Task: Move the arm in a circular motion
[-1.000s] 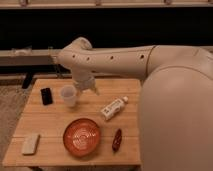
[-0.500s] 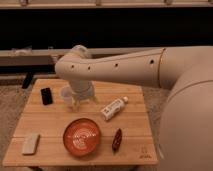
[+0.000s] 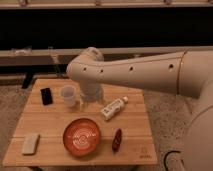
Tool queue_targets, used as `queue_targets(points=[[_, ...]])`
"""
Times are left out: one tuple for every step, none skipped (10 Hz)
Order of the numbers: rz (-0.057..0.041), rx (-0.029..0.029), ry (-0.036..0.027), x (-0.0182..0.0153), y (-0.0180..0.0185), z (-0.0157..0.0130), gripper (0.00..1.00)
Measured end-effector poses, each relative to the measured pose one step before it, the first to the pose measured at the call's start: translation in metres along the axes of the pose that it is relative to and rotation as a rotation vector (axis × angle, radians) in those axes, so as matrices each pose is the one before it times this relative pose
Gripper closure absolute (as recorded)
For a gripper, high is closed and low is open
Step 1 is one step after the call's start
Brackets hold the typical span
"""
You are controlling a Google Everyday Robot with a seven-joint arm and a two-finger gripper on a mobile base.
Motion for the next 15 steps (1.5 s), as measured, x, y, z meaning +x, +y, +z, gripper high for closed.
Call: queue_targets(points=[[0.00088,-0.00204,0.00044,0.00351,0.00257,-0.00098,0.35],[-0.00152,0.00205,-0.00052,0.00029,-0.00091,-0.00008,0.35],[-0.00536,0.00103,-0.00203,-0.00231,-0.00148,-0.00072,0.35],[0.00401,0.00074,-0.00049,-0.00024,-0.00128,-0.00011,0.35],[0.0042,0.00164,0.00111,0.00147,-0.00047,0.00018,0.35],[0.00202,-0.00135,-0.00158,0.0007,0.00103,-0.00075,0.35],[-0.00095,-0.00068,-0.00179,0.00003,0.00041,-0.00046,0.35],[-0.00051,-0.00013,-0.00151,0.00014,0.00038,-0.00049,0.35],[0.00172,-0.00001,0.0002,0.00109,0.00011,-0.00039,0.35],[0.00193,0.00002,-0.0011,0.00057,0.00008,-0.00037,0.35],[0.00037,0.00008,-0.00092,0.00069,0.00035,-0.00034,0.35],[0.00058,-0.00048,-0.00114,0.00033,0.00008,-0.00012,0.35],[0.00092,0.00043,-0.00038,0.00103,0.00026,-0.00045,0.35],[0.00079,0.00028,0.00043,0.00078,0.00007,-0.00018,0.35],[0.00121,-0.00011,-0.00079,0.00037,-0.00004,-0.00031,0.35]])
